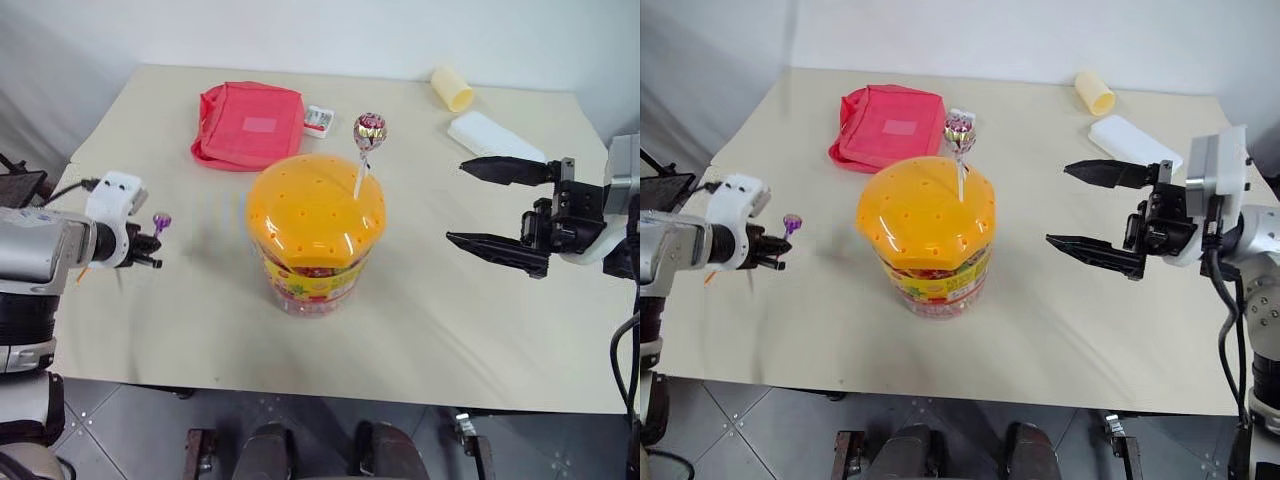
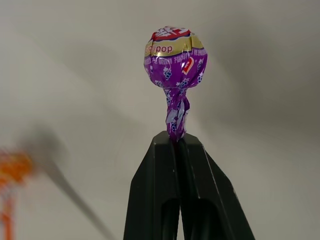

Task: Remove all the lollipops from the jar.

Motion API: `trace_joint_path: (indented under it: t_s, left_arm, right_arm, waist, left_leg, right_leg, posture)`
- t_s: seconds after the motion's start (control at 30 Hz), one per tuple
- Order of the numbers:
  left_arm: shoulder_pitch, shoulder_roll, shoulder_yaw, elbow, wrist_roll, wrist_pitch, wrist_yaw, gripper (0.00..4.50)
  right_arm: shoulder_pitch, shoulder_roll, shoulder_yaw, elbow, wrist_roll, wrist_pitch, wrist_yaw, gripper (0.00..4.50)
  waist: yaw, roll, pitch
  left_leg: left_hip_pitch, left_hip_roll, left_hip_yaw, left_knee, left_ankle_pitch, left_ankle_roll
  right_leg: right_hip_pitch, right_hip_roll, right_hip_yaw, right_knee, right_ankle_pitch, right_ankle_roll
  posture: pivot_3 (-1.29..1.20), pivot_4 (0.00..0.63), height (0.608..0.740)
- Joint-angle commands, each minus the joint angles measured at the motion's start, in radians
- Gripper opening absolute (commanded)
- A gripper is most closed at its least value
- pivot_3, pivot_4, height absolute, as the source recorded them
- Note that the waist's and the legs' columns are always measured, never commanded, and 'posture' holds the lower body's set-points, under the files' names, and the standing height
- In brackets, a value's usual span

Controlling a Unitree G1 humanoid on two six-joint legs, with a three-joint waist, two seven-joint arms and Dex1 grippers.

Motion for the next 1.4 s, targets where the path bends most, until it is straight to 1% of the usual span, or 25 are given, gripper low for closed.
trace_joint_path:
  t_s: [0.03, 0.1, 0.2, 0.27, 0.37, 0.4, 0.47, 0.53, 0.6, 0.7, 0.77, 0.83, 0.87, 0.9, 0.97, 1.07, 1.2, 1.3, 1.4]
  left_arm:
    - [-0.015, 0.034, 0.026, -0.02, -0.012, 0.046, -0.009, 0.51]
    - [-0.021, 0.04, 0.027, -0.023, -0.015, 0.059, -0.011, 0.99]
    - [-0.029, 0.071, 0.023, -0.053, -0.026, 0.063, -0.028, 2.0]
    - [-0.034, 0.087, 0.029, -0.073, -0.037, 0.066, -0.037, 2.59]
    - [-0.036, 0.136, 0.052, -0.147, -0.081, 0.091, -0.082, 3.58]
    - [-0.032, 0.156, 0.06, -0.169, -0.096, 0.096, -0.097, 3.86]
    - [-0.03, 0.19, 0.093, -0.201, -0.127, 0.079, -0.134, 4.48]
    - [-0.035, 0.194, 0.141, -0.21, -0.156, 0.044, -0.163, 4.48]
    - [-0.031, 0.169, 0.216, -0.214, -0.192, -0.02, -0.196, 4.48]
    - [0.008, 0.069, 0.357, -0.211, -0.265, -0.265, -0.293, 4.48]
    - [0.023, 0.019, 0.419, -0.197, -0.311, -0.369, -0.357, 4.48]
    - [0.058, -0.052, 0.482, -0.166, -0.389, -0.547, -0.527, 4.48]
    - [0.07, -0.072, 0.496, -0.154, -0.41, -0.608, -0.583, 4.48]
    - [0.082, -0.09, 0.501, -0.136, -0.426, -0.68, -0.654, 4.48]
    - [0.097, -0.113, 0.499, -0.104, -0.446, -0.769, -0.74, 4.48]
    - [0.116, -0.129, 0.489, -0.072, -0.484, -0.825, -0.824, 4.48]
    - [0.148, -0.137, 0.475, -0.062, -0.496, -0.88, -0.868, 4.48]
    - [0.172, -0.134, 0.471, -0.076, -0.499, -0.89, -0.855, 4.48]
    - [0.199, -0.134, 0.482, -0.101, -0.512, -0.889, -0.833, 4.5]
  right_arm:
    - [-0.016, 0.003, -0.013, 0.0, 0.0, -0.017, 0.009, 4.5]
    - [-0.015, 0.005, -0.013, 0.001, -0.002, -0.017, 0.014, 4.5]
    - [-0.013, 0.001, -0.016, 0.002, -0.006, -0.016, 0.02, 4.5]
    - [-0.008, -0.002, -0.021, 0.0, -0.004, -0.014, 0.024, 4.5]
    - [0.0, -0.017, -0.039, -0.006, 0.0, -0.009, 0.031, 4.5]
    - [0.004, -0.024, -0.046, -0.006, 0.0, -0.007, 0.034, 4.5]
    - [0.014, -0.045, -0.059, -0.008, 0.0, 0.008, 0.034, 4.5]
    - [0.017, -0.064, -0.06, -0.012, -0.001, 0.03, 0.018, 4.5]
    - [-0.001, -0.067, -0.057, -0.022, 0.01, 0.054, -0.01, 4.5]
    - [-0.054, -0.054, -0.031, -0.047, 0.031, 0.088, -0.055, 4.5]
    - [-0.08, -0.051, -0.009, -0.061, 0.038, 0.118, -0.076, 4.5]
    - [-0.133, -0.012, 0.034, -0.08, 0.076, 0.17, -0.12, 4.5]
    - [-0.151, 0.003, 0.048, -0.087, 0.089, 0.187, -0.133, 4.5]
    - [-0.18, 0.036, 0.064, -0.093, 0.112, 0.21, -0.163, 4.5]
    - [-0.235, 0.093, 0.104, -0.098, 0.147, 0.253, -0.204, 4.5]
    - [-0.294, 0.157, 0.155, -0.093, 0.157, 0.293, -0.236, 4.5]
    - [-0.359, 0.231, 0.241, -0.04, 0.099, 0.286, -0.232, 4.5]
    - [-0.384, 0.27, 0.262, -0.016, 0.083, 0.279, -0.225, 4.5]
    - [-0.399, 0.3, 0.267, -0.004, 0.074, 0.274, -0.224, 3.92]
  waist:
    - [0.002, 0.0, 0.0]
    - [0.001, 0.0, 0.0]
    - [-0.001, 0.0, 0.0]
    - [-0.001, 0.0, 0.0]
    - [-0.001, 0.0, 0.0]
    - [-0.001, 0.0, 0.0]
    - [0.0, 0.0, 0.0]
    - [0.0, 0.0, 0.0]
    - [0.0, 0.0, 0.0]
    - [-0.001, 0.001, 0.0]
    - [-0.002, 0.0, 0.0]
    - [-0.003, 0.0, 0.0]
    - [-0.005, 0.0, 0.0]
    - [-0.006, 0.0, 0.0]
    - [-0.011, 0.0, 0.0]
    - [-0.02, 0.0, 0.0]
    - [-0.025, 0.0, 0.0]
    - [-0.028, 0.0, 0.0]
    - [-0.03, 0.0, 0.0]
  left_leg:
    - [0.0, 0.0, 0.0, 0.0, 0.0, 0.0]
    - [0.0, 0.0, 0.0, 0.0, 0.0, 0.0]
    - [0.0, 0.0, 0.0, 0.0, 0.0, 0.0]
    - [0.0, 0.0, 0.0, 0.0, 0.0, 0.0]
    - [0.0, 0.0, 0.0, 0.0, 0.0, 0.0]
    - [0.0, 0.0, 0.0, 0.0, 0.0, 0.0]
    - [0.0, 0.0, 0.0, 0.0, 0.0, 0.0]
    - [0.0, 0.0, 0.001, -0.001, 0.0, 0.0]
    - [0.0, 0.0, 0.001, 0.0, 0.0, 0.0]
    - [0.0, 0.0, 0.002, 0.0, 0.0, 0.0]
    - [0.0, 0.001, 0.002, 0.0, 0.0, 0.0]
    - [0.0, 0.001, 0.002, 0.0, 0.0, -0.001]
    - [0.0, 0.001, 0.002, 0.0, 0.0, -0.001]
    - [0.0, 0.001, 0.002, 0.0, 0.0, -0.001]
    - [0.0, 0.001, 0.003, 0.0, 0.0, -0.001]
    - [0.0, 0.001, 0.004, 0.0, 0.0, -0.001]
    - [0.0, 0.0, 0.003, 0.0, -0.001, 0.0]
    - [0.0, 0.0, 0.003, 0.0, -0.001, 0.0]
    - [0.0, 0.0, 0.003, -0.001, -0.001, 0.0]
  right_leg:
    - [0.0, 0.0, 0.0, 0.0, 0.0, 0.0]
    - [0.0, 0.0, 0.0, 0.0, 0.0, 0.0]
    - [0.0, 0.0, 0.0, 0.0, 0.0, 0.0]
    - [0.0, 0.0, 0.0, 0.0, 0.0, 0.0]
    - [0.0, 0.0, 0.0, 0.0, 0.0, 0.0]
    - [-0.001, 0.0, 0.0, 0.0, 0.0, 0.0]
    - [-0.001, 0.0, 0.0, 0.0, 0.0, 0.0]
    - [-0.001, 0.0, 0.001, 0.0, 0.0, 0.0]
    - [-0.001, 0.0, 0.001, 0.0, 0.0, 0.0]
    - [-0.001, 0.0, 0.001, 0.0, 0.0, 0.0]
    - [-0.001, 0.0, 0.001, 0.0, 0.0, 0.0]
    - [-0.001, 0.0, 0.001, 0.0, 0.0, 0.0]
    - [-0.001, 0.0, 0.0, 0.0, 0.0, 0.0]
    - [-0.001, 0.0, 0.0, 0.0, 0.0, 0.0]
    - [-0.002, 0.0, 0.0, 0.0, 0.0, 0.0]
    - [-0.004, 0.0, 0.0, 0.001, 0.0, 0.0]
    - [-0.004, -0.001, 0.0, 0.003, 0.0, 0.0]
    - [-0.004, -0.001, 0.0, 0.003, 0.0, 0.0]
    - [-0.005, -0.001, 0.0, 0.003, 0.0, 0.0]
  posture:
    - [0.0, 0.15, 0.74]
    - [0.0, 0.15, 0.74]
    - [0.0, 0.15, 0.74]
    - [0.0, 0.15, 0.74]
    - [0.0, 0.15, 0.74]
    - [0.0, 0.15, 0.74]
    - [0.0, 0.15, 0.74]
    - [0.0, 0.15, 0.74]
    - [0.0, 0.15, 0.74]
    - [0.0, 0.15, 0.74]
    - [0.0, 0.15, 0.74]
    - [0.0, 0.15, 0.74]
    - [0.0, 0.15, 0.74]
    - [0.0, 0.15, 0.74]
    - [0.0, 0.15, 0.74]
    - [0.0, 0.15, 0.74]
    - [0.0, 0.15, 0.74]
    - [0.0, 0.15, 0.74]
    - [0.0, 0.15, 0.74]
